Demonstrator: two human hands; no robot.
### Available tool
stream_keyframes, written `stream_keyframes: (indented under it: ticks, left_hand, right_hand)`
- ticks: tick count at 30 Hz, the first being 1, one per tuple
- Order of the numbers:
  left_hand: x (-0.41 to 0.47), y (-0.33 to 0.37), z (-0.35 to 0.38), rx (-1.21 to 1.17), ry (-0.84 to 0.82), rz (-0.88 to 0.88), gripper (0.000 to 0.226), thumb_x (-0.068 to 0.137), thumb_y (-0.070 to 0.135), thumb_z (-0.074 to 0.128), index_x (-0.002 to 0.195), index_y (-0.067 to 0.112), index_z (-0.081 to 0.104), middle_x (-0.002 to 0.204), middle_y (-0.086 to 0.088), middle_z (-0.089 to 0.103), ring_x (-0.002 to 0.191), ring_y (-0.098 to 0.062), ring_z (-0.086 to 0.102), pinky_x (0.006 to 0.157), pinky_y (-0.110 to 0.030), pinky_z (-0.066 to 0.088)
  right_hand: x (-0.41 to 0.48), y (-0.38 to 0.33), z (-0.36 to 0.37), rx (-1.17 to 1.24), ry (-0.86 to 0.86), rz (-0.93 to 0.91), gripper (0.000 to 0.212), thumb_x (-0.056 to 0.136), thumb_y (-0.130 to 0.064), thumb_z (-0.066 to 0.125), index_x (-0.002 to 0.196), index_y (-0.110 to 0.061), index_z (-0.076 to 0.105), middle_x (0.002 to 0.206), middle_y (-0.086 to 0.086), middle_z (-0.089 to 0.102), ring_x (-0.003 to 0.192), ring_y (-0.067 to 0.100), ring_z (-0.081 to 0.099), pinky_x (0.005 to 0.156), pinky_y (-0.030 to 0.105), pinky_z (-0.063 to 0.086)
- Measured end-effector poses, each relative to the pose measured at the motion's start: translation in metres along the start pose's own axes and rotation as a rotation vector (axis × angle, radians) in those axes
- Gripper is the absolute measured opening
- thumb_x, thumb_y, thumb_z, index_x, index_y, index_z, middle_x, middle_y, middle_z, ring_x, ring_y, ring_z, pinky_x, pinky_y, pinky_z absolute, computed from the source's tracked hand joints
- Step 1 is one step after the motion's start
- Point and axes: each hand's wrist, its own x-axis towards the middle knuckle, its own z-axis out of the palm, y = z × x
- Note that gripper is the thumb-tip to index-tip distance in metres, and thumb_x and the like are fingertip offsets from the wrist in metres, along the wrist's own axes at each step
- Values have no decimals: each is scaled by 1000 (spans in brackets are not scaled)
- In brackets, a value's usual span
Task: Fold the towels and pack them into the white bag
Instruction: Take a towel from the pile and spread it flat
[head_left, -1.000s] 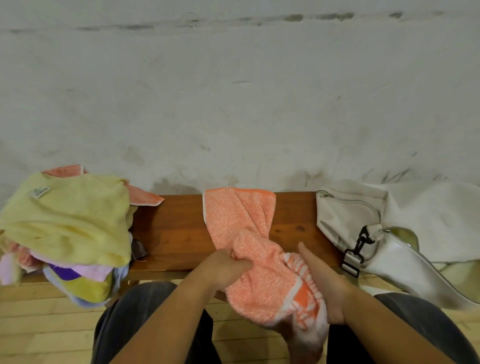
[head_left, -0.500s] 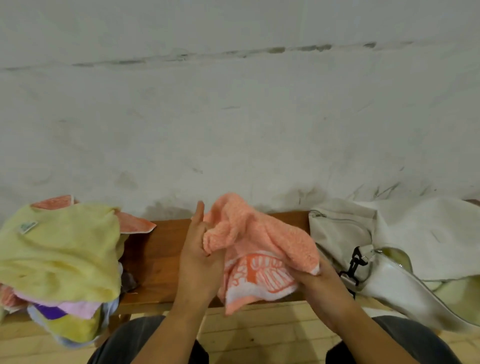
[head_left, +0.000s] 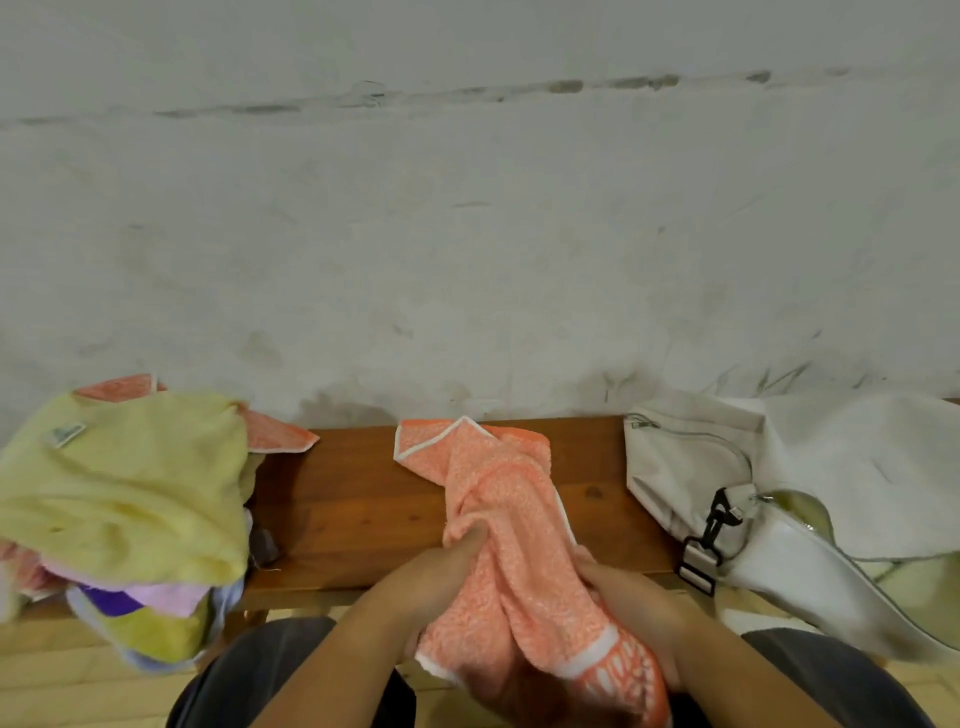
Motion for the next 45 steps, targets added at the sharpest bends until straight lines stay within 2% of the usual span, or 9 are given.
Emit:
stream_keyframes:
  ticks: [4,9,15,20,26,32,37,40,45]
  left_hand:
    - [9,-4,0,203,22,70,78,66,71,68,129,26,65,115,6,72,106,-18,68,100,-41,51]
    - [17,19,12,455,-89,278,33,95,28,55,128,26,57,116,9,64,107,-10,60,91,-26,51]
    - [70,49,-5,779,34,437,65,89,35,52,148,14,37,135,-9,59,118,-22,58,104,-36,47]
    - [31,129,-29,120,453,932,27,96,12,59,119,26,61,115,13,69,105,3,63,87,-7,47]
    - [23,65,-60,-261,548,477,58,67,13,73,124,16,62,97,-6,76,85,-24,75,73,-52,62]
    - [10,6,-72,-103,332,118,88,77,20,86,150,17,38,138,-8,55,112,-29,62,93,-47,57]
    - [-15,-16,-78,-177,142,-52,63,79,18,85,131,-1,55,95,-7,69,73,-14,62,56,-27,51]
    - [-24,-24,-81,-29,87,-45,39,84,24,81,115,4,67,74,0,61,62,-9,47,54,-23,37]
    - [-37,-22,-83,-212,139,283,40,98,33,59,128,8,62,118,-12,72,111,-29,68,100,-46,52]
  right_hand:
    - [-4,-1,-5,-92,-76,67,32,100,-7,50,121,-17,71,112,14,76,106,29,73,100,44,54]
    - [28,-15,6,-229,-97,37,51,90,-3,54,135,-29,57,114,10,76,107,30,72,96,42,57]
    - [70,-56,27,-310,27,-120,35,94,-5,54,126,-12,66,117,8,72,105,20,67,89,34,56]
    - [55,-131,42,-22,159,-636,26,106,-1,42,98,-5,67,83,3,75,75,7,71,66,19,55]
    - [32,-90,8,-36,282,-568,28,101,-37,60,95,-13,74,85,12,78,80,21,71,70,33,55]
    - [19,-20,-27,66,281,-115,47,98,-46,60,111,0,66,98,18,78,94,37,74,91,49,57]
    - [-12,-12,-23,82,-21,-44,36,97,-28,65,121,-2,66,119,18,73,114,34,69,104,50,51]
    - [-17,-3,-24,-41,-102,-81,33,94,-16,68,123,0,68,124,19,71,121,36,64,110,50,47]
    - [-27,-2,-23,-68,-5,-359,40,85,-21,73,119,-1,68,117,17,74,108,32,71,99,46,52]
